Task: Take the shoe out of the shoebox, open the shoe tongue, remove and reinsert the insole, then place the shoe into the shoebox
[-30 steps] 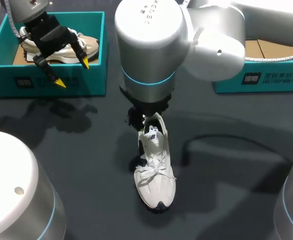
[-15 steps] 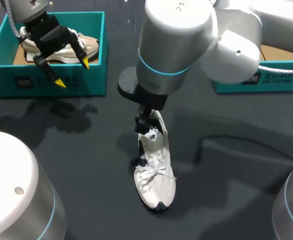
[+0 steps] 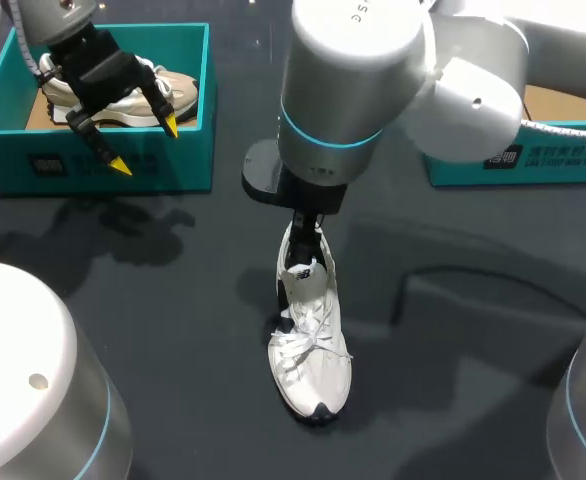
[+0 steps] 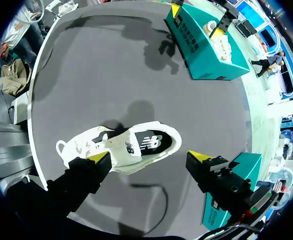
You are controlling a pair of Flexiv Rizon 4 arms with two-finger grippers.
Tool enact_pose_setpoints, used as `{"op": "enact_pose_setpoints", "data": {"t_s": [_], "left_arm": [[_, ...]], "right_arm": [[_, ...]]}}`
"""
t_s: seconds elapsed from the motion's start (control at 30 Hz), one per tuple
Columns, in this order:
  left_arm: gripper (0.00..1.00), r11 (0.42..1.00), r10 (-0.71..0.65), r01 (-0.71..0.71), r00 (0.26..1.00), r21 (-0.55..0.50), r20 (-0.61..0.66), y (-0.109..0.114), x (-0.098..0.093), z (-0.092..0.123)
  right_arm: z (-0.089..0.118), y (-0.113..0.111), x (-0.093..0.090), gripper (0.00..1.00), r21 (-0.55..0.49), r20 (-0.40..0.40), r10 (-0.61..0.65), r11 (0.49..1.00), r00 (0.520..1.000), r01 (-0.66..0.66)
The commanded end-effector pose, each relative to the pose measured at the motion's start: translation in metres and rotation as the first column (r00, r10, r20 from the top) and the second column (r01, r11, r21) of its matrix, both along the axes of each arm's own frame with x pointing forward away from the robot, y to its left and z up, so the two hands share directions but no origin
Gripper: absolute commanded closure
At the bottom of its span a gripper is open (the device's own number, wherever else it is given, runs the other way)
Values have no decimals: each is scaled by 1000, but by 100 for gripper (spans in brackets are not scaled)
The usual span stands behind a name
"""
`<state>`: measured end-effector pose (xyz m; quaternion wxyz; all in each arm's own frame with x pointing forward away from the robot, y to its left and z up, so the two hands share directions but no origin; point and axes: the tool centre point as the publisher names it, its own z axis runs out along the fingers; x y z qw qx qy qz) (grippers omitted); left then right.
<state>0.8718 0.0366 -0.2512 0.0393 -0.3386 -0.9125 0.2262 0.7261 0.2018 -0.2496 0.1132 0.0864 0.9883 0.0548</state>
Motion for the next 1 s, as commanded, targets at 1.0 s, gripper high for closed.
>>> {"op": "enact_pose_setpoints", "data": {"t_s": [1.0], "left_arm": [[0, 1000, -1, 1, 1000, 2, 1, 0, 0, 0]], "right_arm": [[-67, -9, 68, 0, -115, 20, 136, 984, 991, -133]]}}
